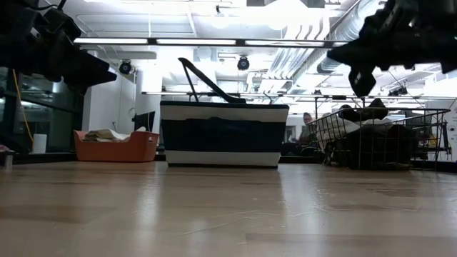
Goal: Pick & Place Cloths
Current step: Return to Home Position
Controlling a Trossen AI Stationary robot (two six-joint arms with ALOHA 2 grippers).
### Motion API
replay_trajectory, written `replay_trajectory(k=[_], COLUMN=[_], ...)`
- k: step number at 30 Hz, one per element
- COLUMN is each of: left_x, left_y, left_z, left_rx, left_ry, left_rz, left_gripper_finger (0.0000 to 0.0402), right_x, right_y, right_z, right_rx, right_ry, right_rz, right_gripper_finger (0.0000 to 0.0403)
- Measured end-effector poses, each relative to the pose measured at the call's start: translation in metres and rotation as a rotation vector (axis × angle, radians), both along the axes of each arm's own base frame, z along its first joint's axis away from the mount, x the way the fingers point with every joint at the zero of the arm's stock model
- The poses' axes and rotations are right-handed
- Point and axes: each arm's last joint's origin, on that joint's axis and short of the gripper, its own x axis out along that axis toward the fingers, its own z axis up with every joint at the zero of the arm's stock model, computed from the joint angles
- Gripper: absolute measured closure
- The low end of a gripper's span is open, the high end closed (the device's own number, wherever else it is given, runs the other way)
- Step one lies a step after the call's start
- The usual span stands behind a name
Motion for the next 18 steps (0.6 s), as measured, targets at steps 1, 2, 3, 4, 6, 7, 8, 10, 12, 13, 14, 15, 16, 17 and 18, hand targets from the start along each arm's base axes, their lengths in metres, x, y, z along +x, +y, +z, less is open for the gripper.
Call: replay_trajectory(k=[1,2,3,4,6,7,8,10,12,13,14,15,16,17,18], left_x=[0.000,0.000,0.000,0.000,0.000,0.000,0.000,0.000,0.000,0.000,0.000,-0.001,-0.001,-0.001,-0.001], left_y=[0.000,0.000,0.000,0.000,0.001,0.001,0.002,0.003,0.004,0.005,0.005,0.005,0.005,0.005,0.005], left_z=[0.000,0.000,0.000,0.000,0.001,0.002,0.003,0.004,0.006,0.007,0.007,0.008,0.008,0.008,0.008], left_rx=[0.001,0.010,0.029,0.048,0.086,0.102,0.112,0.131,0.141,0.150,0.154,0.155,0.155,0.155,0.155], left_ry=[0.000,0.000,0.002,0.004,-0.002,-0.007,-0.013,-0.029,-0.041,-0.047,-0.050,-0.052,-0.054,-0.054,-0.054], left_rz=[0.001,0.002,0.001,0.000,0.010,0.024,0.045,0.092,0.136,0.155,0.169,0.177,0.179,0.179,0.179], left_gripper_finger=[0.0222,0.0222,0.0222,0.0222,0.0222,0.0222,0.0222,0.0222,0.0222,0.0222,0.0222,0.0222,0.0222,0.0222,0.0222], right_x=[0.000,-0.001,-0.001,-0.002,-0.004,-0.006,-0.007,-0.011,-0.015,-0.017,-0.018,-0.019,-0.020,-0.022,-0.023], right_y=[0.002,0.003,0.004,0.005,0.006,0.007,0.008,0.008,0.008,0.008,0.008,0.007,0.007,0.006,0.006], right_z=[-0.004,-0.007,-0.011,-0.014,-0.018,-0.019,-0.020,-0.022,-0.023,-0.023,-0.022,-0.024,-0.025,-0.026,-0.027], right_rx=[-0.012,-0.025,-0.036,-0.041,-0.045,-0.049,-0.053,-0.060,-0.066,-0.067,-0.070,-0.065,-0.062,-0.060,-0.055], right_ry=[-0.002,-0.005,-0.007,-0.014,-0.043,-0.063,-0.079,-0.104,-0.122,-0.126,-0.133,-0.118,-0.105,-0.096,-0.078], right_rz=[-0.022,-0.041,-0.049,-0.047,-0.015,0.016,0.040,0.068,0.083,0.082,0.076,0.069,0.062,0.054,0.046], right_gripper_finger=[0.0398,0.0398,0.0398,0.0398,0.0398,0.0398,0.0398,0.0398,0.0398,0.0398,0.0398,0.0398,0.0398,0.0398,0.0398])
